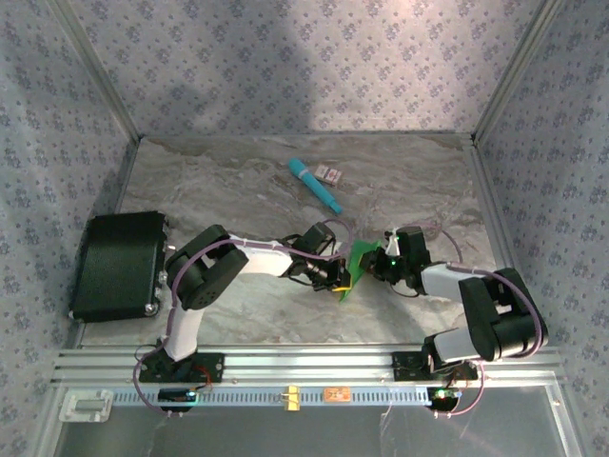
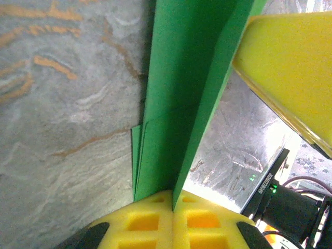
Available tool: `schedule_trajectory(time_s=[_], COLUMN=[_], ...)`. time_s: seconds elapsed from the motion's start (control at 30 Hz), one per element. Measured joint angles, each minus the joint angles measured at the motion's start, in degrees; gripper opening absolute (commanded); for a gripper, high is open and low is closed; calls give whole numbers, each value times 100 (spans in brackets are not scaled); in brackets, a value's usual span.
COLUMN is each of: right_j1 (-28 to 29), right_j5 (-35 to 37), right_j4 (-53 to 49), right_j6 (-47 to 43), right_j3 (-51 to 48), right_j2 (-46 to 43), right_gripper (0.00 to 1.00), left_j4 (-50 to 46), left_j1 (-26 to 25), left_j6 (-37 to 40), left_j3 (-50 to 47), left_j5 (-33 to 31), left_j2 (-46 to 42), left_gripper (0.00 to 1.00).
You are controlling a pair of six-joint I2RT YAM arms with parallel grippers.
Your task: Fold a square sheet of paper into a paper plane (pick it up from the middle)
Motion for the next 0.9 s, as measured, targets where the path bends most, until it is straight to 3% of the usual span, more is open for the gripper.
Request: schedule_trajectory(time_s=[0.27, 0.5, 0.9], right_j1=[-11, 385, 621], right_j5=[-79, -155, -149], right_j4=[-28, -164, -249], right_j6=[-37, -164, -186], right_j3=[-15, -35, -133], right_j2=[-254, -861, -535], right_gripper=[17, 16, 15], left_j4=[4, -2, 0], left_j1=[37, 52, 85], left_j6=[24, 42, 42], left_j3=[2, 9, 11], left_j5=[85, 111, 210], left_j2=[17, 20, 42], left_gripper=[1, 1, 1])
